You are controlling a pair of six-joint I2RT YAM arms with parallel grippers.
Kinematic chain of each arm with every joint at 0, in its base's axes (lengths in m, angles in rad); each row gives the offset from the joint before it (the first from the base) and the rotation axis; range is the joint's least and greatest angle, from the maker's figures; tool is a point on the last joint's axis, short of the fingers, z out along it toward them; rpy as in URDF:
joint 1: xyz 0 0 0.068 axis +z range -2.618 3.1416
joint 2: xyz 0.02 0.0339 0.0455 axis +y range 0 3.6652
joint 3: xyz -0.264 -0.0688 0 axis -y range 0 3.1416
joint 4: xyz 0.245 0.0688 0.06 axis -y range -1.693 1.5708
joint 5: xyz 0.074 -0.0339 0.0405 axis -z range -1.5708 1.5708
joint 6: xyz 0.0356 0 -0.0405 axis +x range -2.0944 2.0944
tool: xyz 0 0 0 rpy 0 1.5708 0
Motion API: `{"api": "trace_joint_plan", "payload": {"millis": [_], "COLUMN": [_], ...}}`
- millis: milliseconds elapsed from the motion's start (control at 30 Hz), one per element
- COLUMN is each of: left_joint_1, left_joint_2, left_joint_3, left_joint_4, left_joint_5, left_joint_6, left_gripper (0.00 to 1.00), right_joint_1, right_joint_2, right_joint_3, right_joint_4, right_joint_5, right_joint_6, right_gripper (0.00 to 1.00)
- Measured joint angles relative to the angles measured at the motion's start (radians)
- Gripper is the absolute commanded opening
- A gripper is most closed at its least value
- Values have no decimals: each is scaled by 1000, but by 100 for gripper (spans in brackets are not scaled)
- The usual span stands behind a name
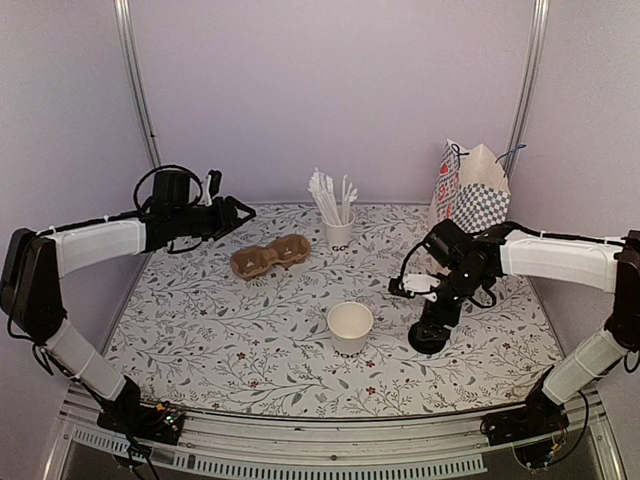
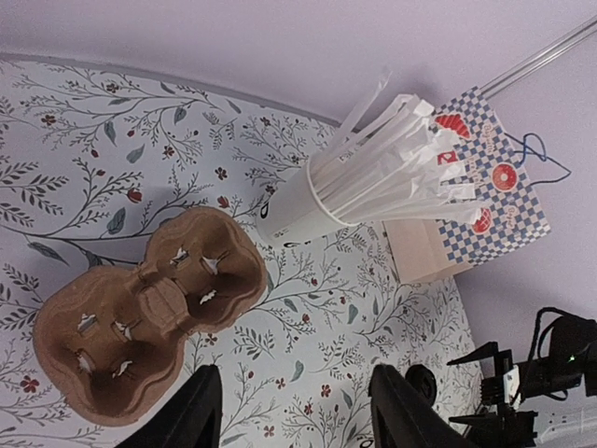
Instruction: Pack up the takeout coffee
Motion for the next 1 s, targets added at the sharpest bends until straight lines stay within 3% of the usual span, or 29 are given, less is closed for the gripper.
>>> {"api": "trace_joint_plan", "payload": {"millis": [333,1000], "left_joint_1": [20,41], "left_joint_2": [-50,-48], "left_joint_3": [-4,-16], "left_joint_4": [63,71], "left_joint_5": [77,101], "left_joint_6": [-32,-53], "left_gripper": [56,56], "right_joint_1": [-73,-73], "right_joint_2": [-85,11], "right_joint_3": [-159,-183], "right_joint_4": [129,207], "right_joint_5": [-32,-33], "right_joint_6": [33,42], "right_gripper": [95,93]}}
